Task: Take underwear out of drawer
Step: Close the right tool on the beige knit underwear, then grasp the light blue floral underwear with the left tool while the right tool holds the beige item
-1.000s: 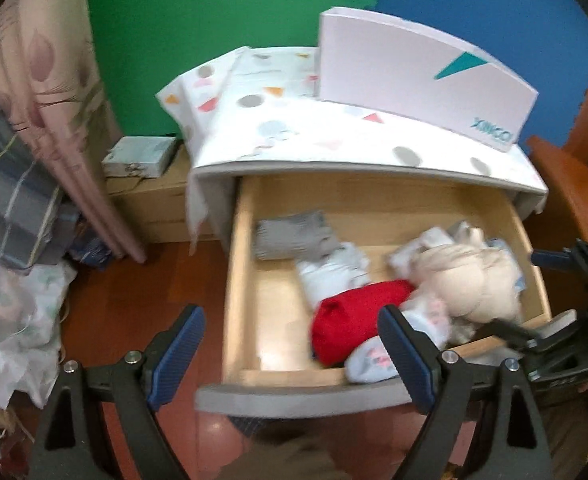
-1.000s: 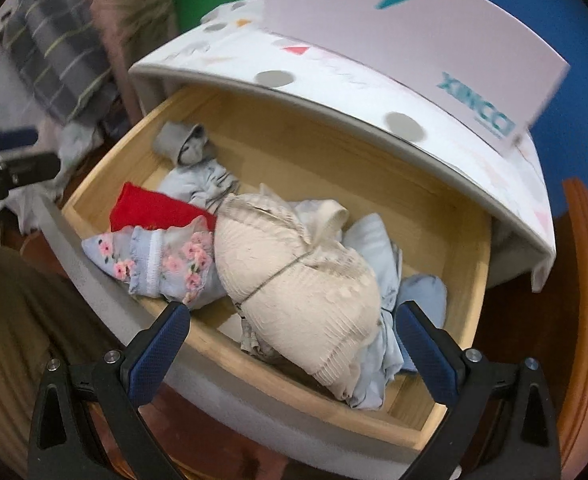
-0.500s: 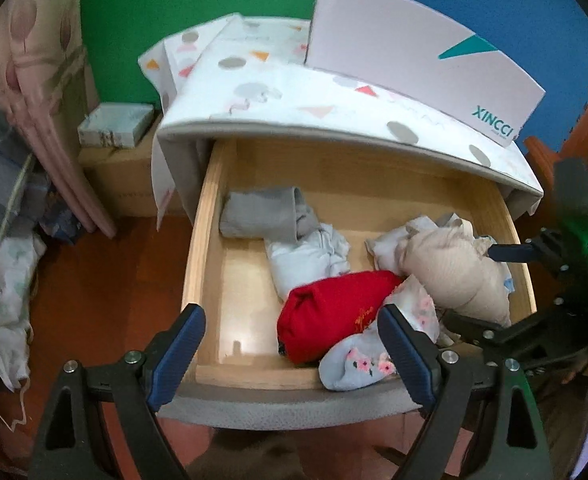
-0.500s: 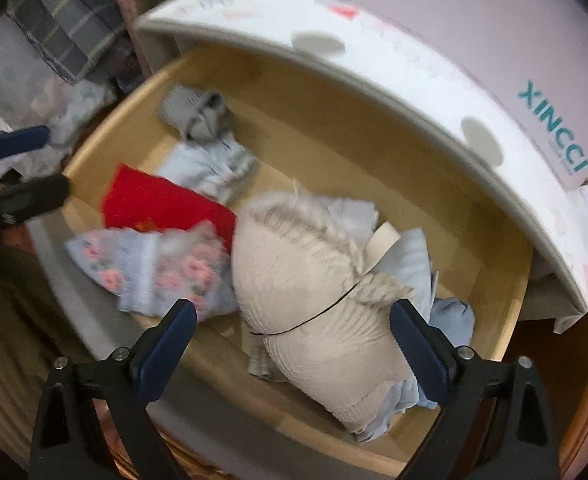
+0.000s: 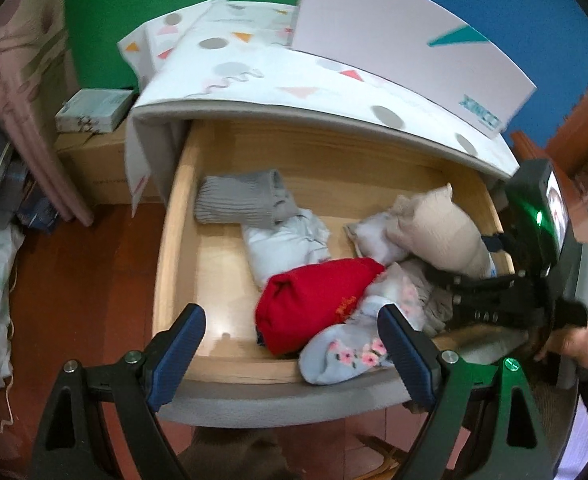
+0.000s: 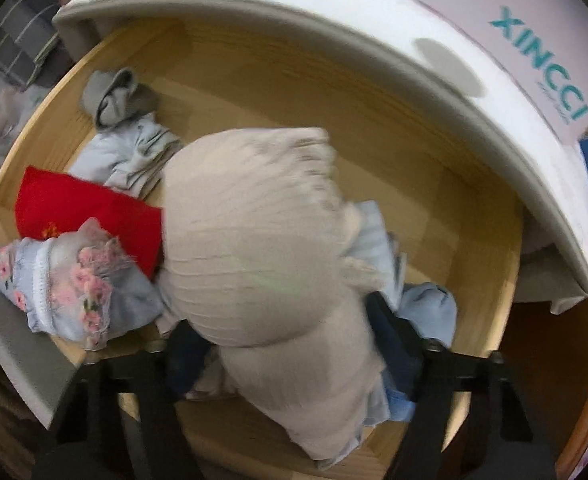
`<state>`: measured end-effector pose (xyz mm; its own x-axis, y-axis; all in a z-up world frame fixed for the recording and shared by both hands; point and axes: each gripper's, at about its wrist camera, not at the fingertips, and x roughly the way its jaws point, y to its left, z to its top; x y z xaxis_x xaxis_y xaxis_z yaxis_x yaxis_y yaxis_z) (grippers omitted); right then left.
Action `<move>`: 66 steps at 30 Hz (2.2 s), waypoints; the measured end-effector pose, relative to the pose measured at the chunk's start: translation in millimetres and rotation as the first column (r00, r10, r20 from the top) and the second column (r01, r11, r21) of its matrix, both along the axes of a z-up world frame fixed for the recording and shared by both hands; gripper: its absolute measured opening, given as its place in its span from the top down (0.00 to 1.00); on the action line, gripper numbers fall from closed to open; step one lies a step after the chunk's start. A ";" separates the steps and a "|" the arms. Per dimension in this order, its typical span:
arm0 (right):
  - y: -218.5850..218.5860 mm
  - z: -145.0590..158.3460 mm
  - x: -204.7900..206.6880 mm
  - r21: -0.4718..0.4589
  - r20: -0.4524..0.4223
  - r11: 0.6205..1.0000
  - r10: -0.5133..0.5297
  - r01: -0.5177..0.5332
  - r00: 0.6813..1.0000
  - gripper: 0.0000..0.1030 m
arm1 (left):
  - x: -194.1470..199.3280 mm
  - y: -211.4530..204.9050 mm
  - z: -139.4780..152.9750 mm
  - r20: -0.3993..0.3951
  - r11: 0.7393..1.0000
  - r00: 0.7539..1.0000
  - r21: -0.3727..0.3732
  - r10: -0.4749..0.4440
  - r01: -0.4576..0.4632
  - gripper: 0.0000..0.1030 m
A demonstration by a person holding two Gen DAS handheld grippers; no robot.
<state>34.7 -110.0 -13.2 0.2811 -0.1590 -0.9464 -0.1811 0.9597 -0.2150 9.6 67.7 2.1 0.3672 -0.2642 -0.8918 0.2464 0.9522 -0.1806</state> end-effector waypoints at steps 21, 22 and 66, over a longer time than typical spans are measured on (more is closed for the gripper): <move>-72.2 37.8 -31.2 0.217 0.052 0.920 -0.344 0.326 0.937 0.47 | -0.9 -66.1 -26.9 -0.105 0.973 0.976 0.117 -0.189 0.201 0.12; -74.8 39.0 -32.6 0.231 0.047 0.914 -0.353 0.334 0.934 0.47 | 0.0 -68.7 -29.5 -0.110 0.973 0.978 0.126 -0.180 0.193 0.12; -86.9 40.0 -39.4 0.316 0.009 0.888 -0.355 0.334 0.935 0.47 | 10.9 -48.7 6.1 -0.100 0.998 0.995 0.057 -0.017 0.022 0.89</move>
